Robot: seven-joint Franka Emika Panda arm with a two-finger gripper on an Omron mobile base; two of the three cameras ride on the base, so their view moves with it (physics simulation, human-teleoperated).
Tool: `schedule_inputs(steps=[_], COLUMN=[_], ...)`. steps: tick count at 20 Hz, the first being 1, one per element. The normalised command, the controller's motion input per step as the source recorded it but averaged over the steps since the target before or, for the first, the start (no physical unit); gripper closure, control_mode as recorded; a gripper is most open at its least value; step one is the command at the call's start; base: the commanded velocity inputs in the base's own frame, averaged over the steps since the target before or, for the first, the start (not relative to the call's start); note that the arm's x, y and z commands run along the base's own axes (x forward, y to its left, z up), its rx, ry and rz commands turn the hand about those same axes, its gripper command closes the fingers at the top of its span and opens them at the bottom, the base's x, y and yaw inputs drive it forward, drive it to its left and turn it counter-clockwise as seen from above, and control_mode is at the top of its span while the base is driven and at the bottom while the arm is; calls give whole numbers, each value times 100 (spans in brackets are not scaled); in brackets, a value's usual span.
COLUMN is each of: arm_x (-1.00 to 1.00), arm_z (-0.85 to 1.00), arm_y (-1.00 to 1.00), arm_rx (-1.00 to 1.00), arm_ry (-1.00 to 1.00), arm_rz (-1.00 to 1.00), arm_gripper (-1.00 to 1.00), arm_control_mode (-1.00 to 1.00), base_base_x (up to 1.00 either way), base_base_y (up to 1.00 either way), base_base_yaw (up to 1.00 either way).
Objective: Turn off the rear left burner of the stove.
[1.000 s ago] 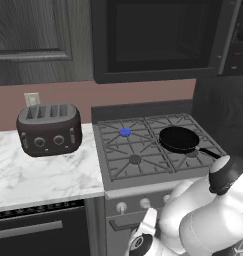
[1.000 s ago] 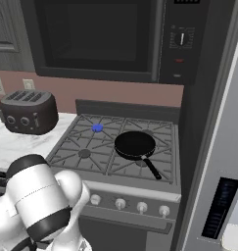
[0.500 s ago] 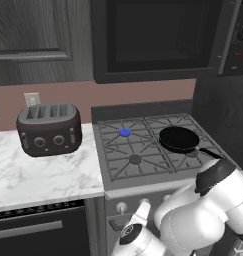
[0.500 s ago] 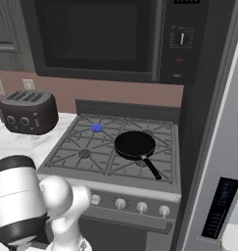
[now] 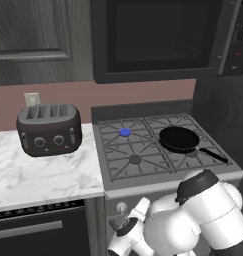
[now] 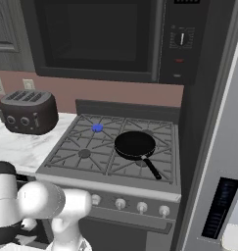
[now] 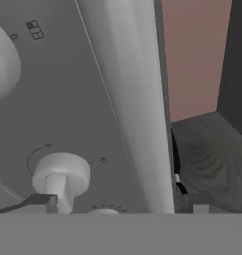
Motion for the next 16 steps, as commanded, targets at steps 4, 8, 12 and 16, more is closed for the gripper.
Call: schedule_inputs(steps=[4, 8, 12, 16], arm_x=[36, 17, 16, 10], arm_z=[0, 0, 5, 7], arm_y=[-87, -81, -72, -70], arm_rx=[6, 8, 8, 8], arm_ry=[0, 0, 0, 0], arm_rz=[4, 5, 5, 5], arm_gripper=[-100, -100, -100, -100], arm_control_mode=[-100, -100, -100, -100], base_base_x=[0, 0, 0, 0], base_base_y=[0, 0, 0, 0], base_base_yaw=[0, 0, 0, 0])
